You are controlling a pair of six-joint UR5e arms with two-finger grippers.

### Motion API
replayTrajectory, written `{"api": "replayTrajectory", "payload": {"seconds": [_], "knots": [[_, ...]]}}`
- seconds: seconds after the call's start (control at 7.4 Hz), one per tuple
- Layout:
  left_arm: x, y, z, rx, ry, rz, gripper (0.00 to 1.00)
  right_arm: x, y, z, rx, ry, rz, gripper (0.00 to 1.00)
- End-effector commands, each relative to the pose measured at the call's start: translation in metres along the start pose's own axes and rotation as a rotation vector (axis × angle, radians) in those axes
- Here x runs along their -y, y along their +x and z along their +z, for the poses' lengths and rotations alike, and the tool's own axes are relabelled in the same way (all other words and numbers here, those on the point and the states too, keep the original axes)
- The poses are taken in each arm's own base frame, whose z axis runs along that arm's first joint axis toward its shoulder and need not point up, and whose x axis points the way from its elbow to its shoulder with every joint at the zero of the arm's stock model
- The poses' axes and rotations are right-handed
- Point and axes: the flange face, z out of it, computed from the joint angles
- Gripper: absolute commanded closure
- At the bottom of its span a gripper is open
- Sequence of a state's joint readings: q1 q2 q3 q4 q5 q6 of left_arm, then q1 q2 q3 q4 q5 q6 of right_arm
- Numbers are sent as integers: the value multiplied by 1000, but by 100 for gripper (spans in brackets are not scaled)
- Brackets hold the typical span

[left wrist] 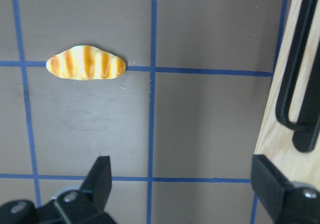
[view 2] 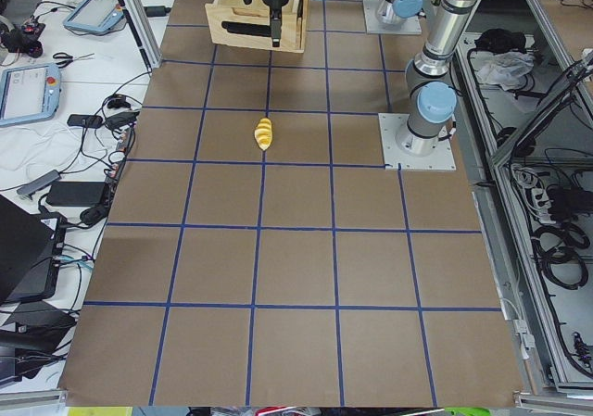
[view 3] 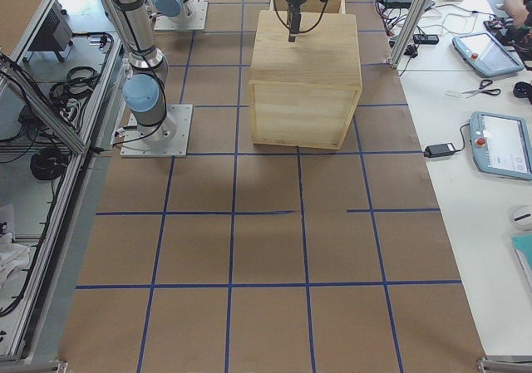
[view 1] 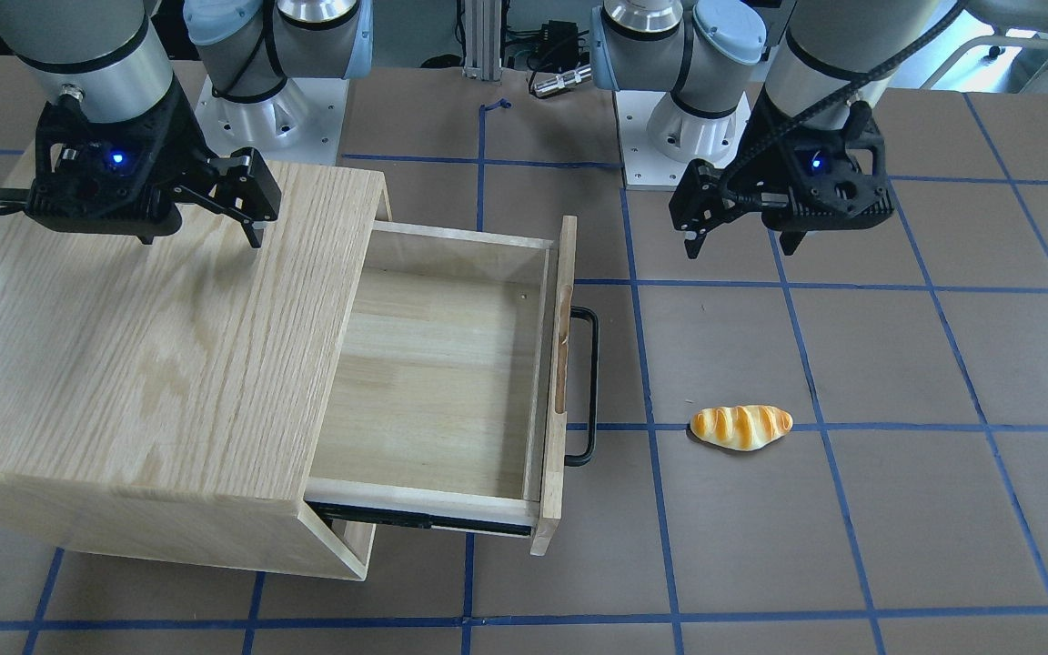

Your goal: Open upper drawer

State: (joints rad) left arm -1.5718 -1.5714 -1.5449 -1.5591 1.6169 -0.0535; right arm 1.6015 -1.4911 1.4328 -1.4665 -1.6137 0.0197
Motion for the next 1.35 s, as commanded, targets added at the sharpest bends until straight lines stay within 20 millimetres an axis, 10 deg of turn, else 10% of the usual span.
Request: {"api": "replayTrajectory", "payload": {"seconds": [0.0, 1.22], "knots": [[-16, -5, -19, 28, 29, 6, 0, 0, 1, 0, 0, 0, 2, 0], [-17, 1, -21, -53, 20, 3, 0, 0, 0, 0, 0, 0, -1, 0]]}}
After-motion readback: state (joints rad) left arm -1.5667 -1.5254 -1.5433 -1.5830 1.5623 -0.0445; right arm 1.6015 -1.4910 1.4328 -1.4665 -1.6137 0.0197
